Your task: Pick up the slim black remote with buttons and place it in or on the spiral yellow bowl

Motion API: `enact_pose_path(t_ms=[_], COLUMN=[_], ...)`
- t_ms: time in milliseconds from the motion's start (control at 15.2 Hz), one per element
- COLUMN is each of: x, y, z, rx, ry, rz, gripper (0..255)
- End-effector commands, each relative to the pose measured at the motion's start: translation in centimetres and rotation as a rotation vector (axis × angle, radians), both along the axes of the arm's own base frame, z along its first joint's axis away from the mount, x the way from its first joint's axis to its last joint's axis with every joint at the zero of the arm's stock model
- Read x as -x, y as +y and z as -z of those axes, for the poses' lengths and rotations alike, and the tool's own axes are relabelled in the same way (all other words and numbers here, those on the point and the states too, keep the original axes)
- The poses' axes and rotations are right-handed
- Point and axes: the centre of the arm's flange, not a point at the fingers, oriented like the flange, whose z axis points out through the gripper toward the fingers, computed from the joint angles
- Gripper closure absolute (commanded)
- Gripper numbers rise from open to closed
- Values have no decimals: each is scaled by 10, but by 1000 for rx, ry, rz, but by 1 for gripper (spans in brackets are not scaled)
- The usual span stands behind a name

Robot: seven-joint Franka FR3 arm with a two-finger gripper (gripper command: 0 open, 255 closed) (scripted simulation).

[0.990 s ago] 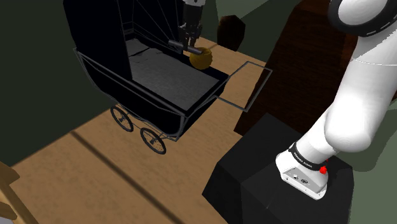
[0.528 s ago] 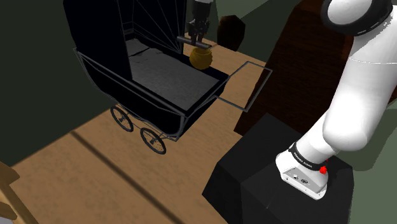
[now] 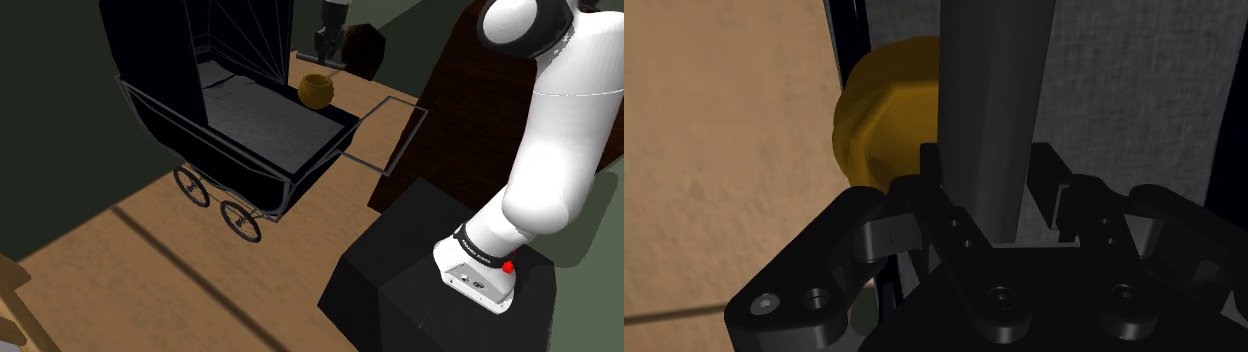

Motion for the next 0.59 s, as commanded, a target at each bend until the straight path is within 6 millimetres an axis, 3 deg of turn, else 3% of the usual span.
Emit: enact_pose_path(t_ms=[0,528], x=[-4,-4], y=[-15,-15], z=[4,46], rx=[0,0], ry=[0,0], rz=[-1,-1], gripper=[255,255])
